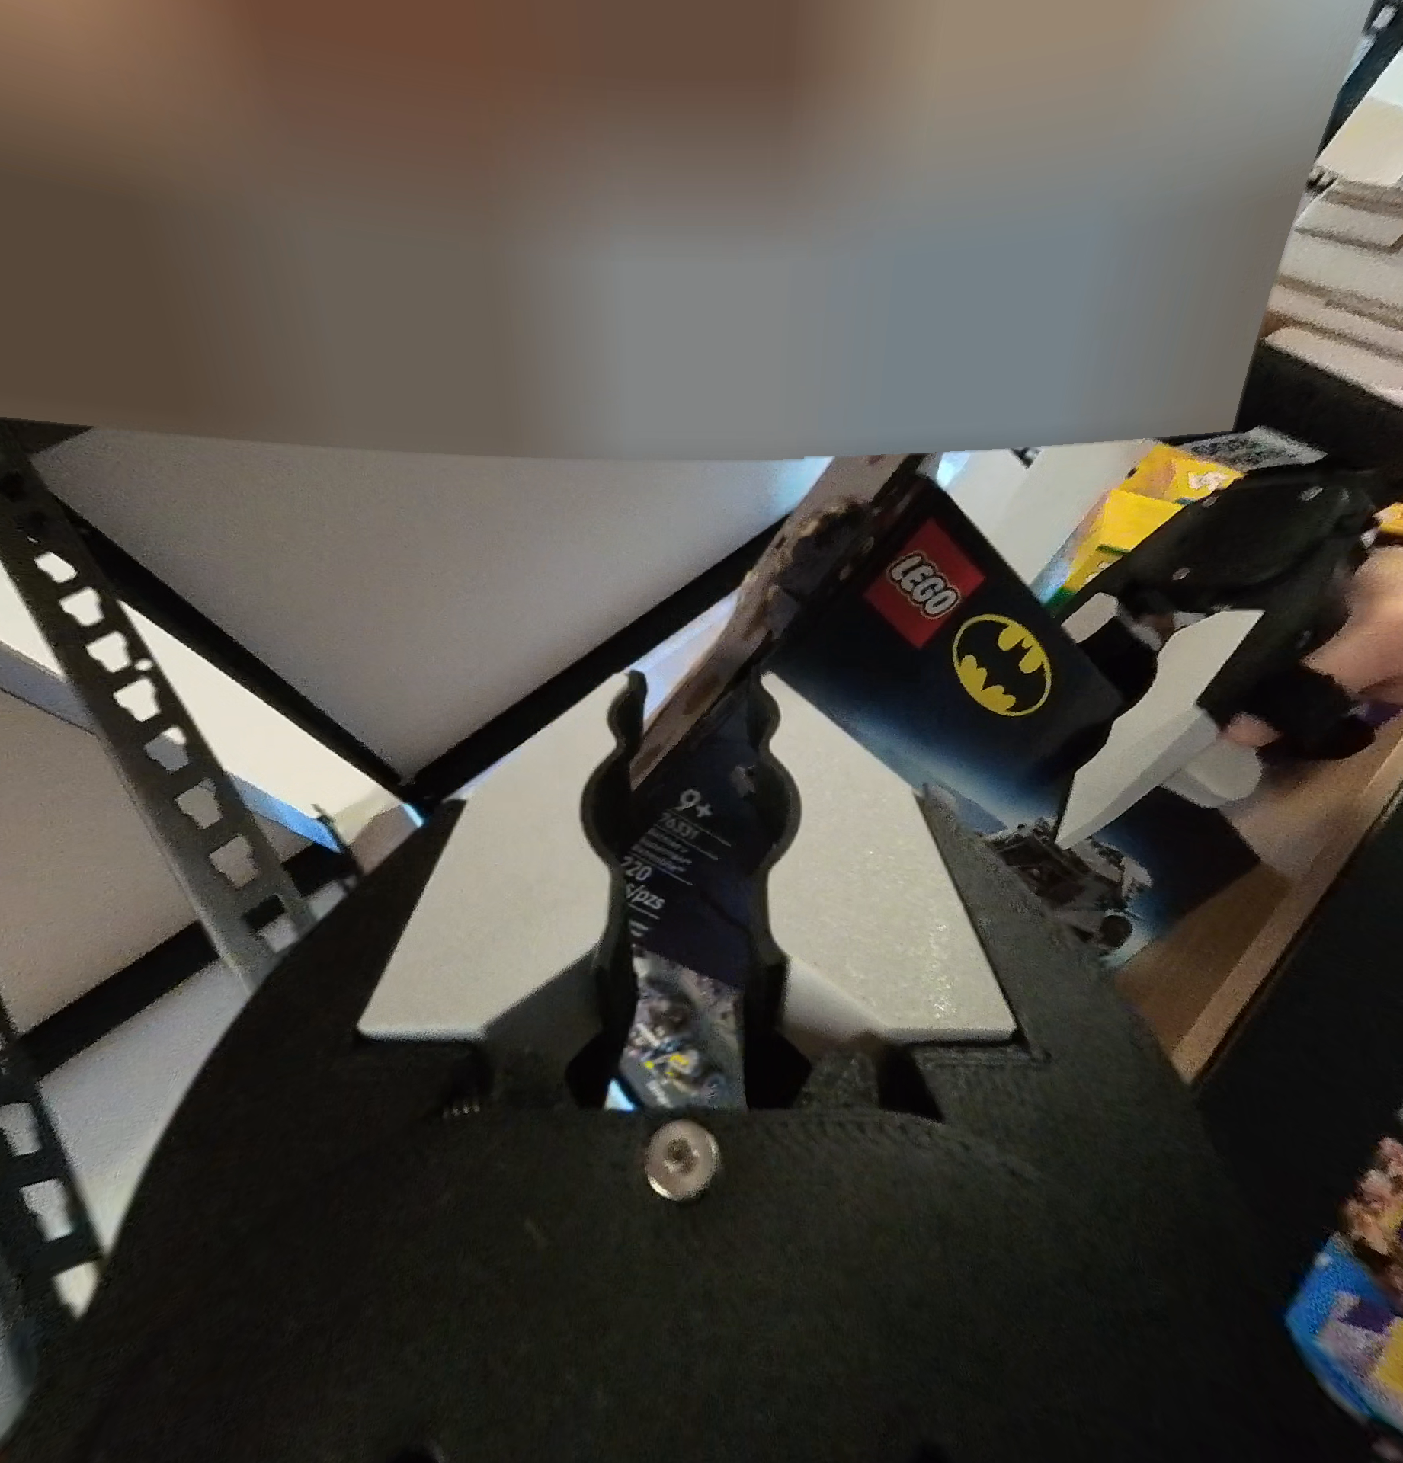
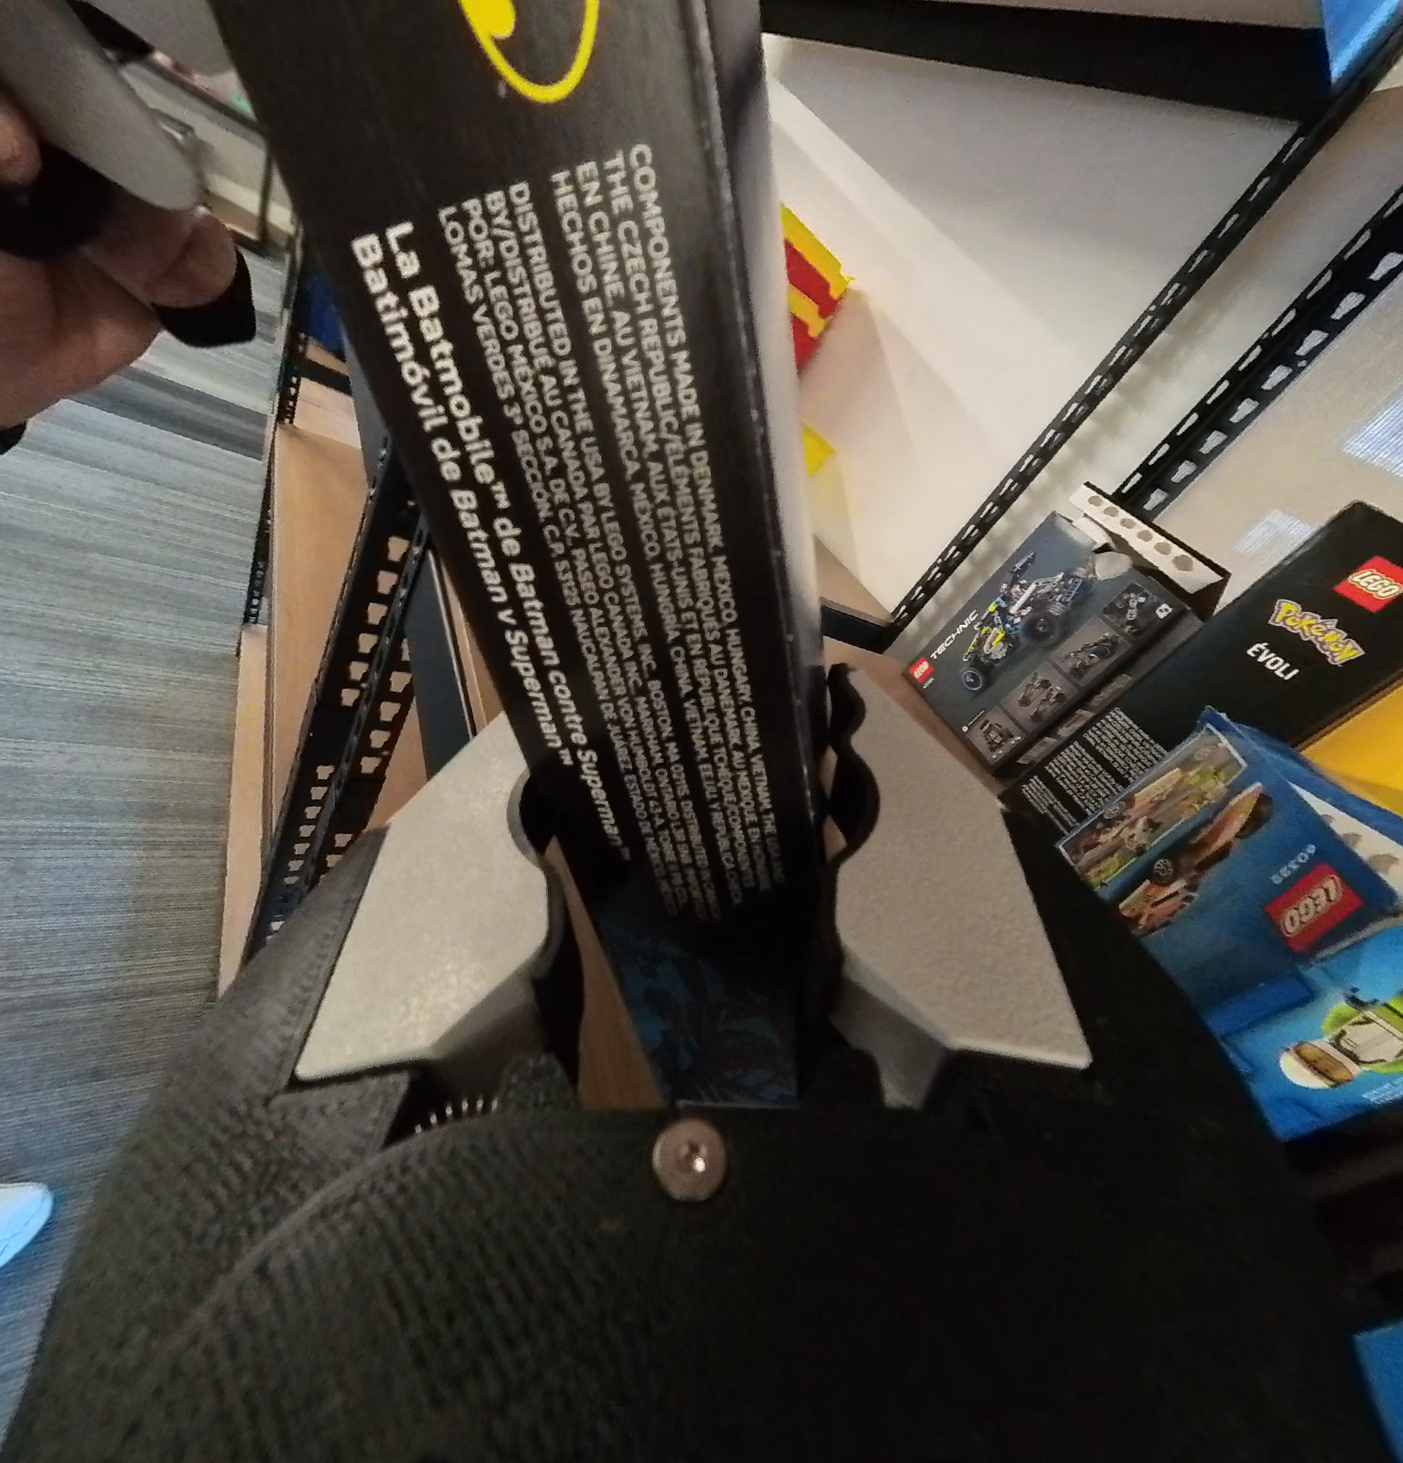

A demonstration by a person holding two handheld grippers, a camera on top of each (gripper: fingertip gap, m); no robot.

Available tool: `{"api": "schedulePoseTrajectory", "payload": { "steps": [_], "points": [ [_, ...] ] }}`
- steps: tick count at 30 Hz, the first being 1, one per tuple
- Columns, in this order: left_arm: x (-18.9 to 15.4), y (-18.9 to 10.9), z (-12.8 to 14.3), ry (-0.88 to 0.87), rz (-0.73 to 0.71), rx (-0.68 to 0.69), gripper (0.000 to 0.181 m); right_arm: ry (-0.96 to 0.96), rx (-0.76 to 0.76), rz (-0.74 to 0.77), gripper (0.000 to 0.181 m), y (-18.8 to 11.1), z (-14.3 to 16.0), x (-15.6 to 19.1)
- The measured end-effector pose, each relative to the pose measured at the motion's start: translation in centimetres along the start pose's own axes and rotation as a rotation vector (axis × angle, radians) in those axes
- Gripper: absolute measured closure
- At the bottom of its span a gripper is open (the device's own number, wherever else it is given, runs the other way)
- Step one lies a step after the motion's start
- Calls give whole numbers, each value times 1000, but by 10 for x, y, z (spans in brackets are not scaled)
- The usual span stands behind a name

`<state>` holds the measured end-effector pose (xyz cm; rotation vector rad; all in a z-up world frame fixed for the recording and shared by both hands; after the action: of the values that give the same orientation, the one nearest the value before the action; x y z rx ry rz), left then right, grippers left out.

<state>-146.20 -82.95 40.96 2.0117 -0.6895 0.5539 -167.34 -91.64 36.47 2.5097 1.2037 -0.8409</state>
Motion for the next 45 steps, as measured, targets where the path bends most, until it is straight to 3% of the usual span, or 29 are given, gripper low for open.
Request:
{"api": "schedulePoseTrajectory", "payload": {
  "steps": [14, 40, 45],
  "points": [
    [-4, -9, 3, -276, 94, -83, 160, 4, 41, -79, 110, 2, 3, -3],
    [-5, -5, 1, -282, 126, -114, 159, 16, 38, -97, 110, 0, 6, -7],
    [8, -6, -6, -415, 164, -81, 161, 41, 36, -82, 110, 1, 4, -11]
  ]
}}
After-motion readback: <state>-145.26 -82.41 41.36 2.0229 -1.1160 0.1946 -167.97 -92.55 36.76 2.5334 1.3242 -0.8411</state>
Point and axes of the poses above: each gripper's, where its closed fingertips meet, y out along the fingers, z out of its underside, x = y × z across the jaws, the point moved 7 cm from there along -y, back along the fingers, and after that the axes turned 5 degrees about -y, right-handed, at the moved point
